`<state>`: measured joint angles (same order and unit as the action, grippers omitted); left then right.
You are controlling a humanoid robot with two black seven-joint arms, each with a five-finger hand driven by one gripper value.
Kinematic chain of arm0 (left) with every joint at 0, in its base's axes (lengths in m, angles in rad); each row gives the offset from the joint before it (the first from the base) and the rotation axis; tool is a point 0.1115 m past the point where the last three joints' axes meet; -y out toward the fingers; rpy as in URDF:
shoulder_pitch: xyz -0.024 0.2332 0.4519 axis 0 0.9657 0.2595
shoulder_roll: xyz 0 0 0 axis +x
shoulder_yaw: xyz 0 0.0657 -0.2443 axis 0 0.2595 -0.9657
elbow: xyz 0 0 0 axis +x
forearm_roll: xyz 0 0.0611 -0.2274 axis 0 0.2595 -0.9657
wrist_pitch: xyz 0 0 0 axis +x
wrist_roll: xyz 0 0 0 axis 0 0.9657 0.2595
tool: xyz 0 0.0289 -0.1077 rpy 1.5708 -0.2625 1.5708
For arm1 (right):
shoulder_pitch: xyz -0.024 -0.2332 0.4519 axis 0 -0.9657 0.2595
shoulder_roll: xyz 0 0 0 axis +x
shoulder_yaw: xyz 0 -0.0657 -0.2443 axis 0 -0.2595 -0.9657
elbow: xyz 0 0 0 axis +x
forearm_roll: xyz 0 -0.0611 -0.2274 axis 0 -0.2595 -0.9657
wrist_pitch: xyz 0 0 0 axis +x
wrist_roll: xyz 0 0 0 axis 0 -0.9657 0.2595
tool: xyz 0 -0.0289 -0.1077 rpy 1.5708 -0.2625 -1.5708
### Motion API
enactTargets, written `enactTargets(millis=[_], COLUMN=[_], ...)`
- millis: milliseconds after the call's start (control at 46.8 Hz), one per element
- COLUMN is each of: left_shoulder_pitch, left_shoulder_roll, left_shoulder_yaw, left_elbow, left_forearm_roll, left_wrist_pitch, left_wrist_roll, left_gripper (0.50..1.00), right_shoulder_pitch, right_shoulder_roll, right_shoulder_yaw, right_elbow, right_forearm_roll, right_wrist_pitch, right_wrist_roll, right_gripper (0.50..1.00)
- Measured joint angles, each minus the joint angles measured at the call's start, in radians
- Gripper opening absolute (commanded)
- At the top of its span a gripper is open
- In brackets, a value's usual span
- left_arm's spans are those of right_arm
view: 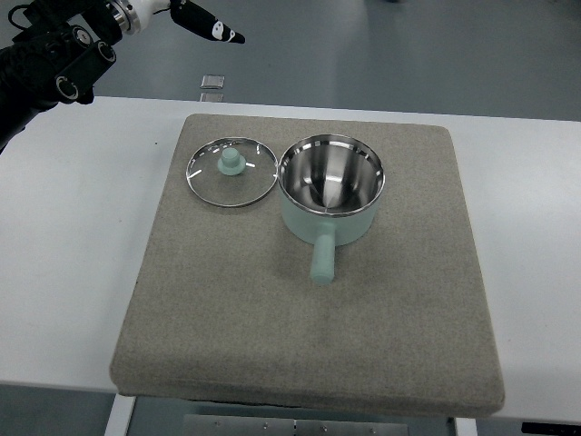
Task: Place lid left of pot with left hand
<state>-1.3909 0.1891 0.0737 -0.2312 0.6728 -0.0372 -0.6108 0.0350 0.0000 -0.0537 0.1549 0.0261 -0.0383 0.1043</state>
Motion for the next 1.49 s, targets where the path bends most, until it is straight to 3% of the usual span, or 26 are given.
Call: enactTargets(millis=[491,747,1025,1260,1409,1452,1494], left_shoulder_pitch=[0.04,0.068,0.123,0.155,0.165,0.165,0.165], left_shoulder_roll=[-0.084,-0.112,-0.116,-0.128,-0.128,-0.129,-0.129], left_shoulder_yaw=[-0.004,-0.005,-0.121,-0.218,-0.26,-0.271,-0.276], left_elbow=[0.047,0.055,0.046,0.053,0.056,0.056,0.058], left_forearm_roll=[-0.33,-0.515,-0.633,-0.642,-0.642,-0.643,-0.644], left_wrist_pitch=[0.015,0.013,-0.082,-0.091,-0.091,-0.086,-0.081], left_wrist_roll=[0.0,0.236,0.249,0.265,0.307,0.33,0.353], left_gripper=[0.962,0.947,0.943,0.939,0.898,0.849,0.834], right_shoulder_pitch=[0.0,0.0,0.0,0.0,0.0,0.0,0.0], right_shoulder_roll=[0.0,0.0,0.0,0.0,0.0,0.0,0.0], right_shoulder_yaw=[0.0,0.0,0.0,0.0,0.0,0.0,0.0], right_elbow=[0.0,0.0,0.0,0.0,0.0,0.0,0.0], right_forearm_roll=[0.0,0.0,0.0,0.0,0.0,0.0,0.0], right_wrist_pitch=[0.0,0.0,0.0,0.0,0.0,0.0,0.0], right_wrist_roll=[0.0,0.0,0.0,0.0,0.0,0.0,0.0], right_gripper=[0.924,0.924,0.924,0.924,0.924,0.924,0.924])
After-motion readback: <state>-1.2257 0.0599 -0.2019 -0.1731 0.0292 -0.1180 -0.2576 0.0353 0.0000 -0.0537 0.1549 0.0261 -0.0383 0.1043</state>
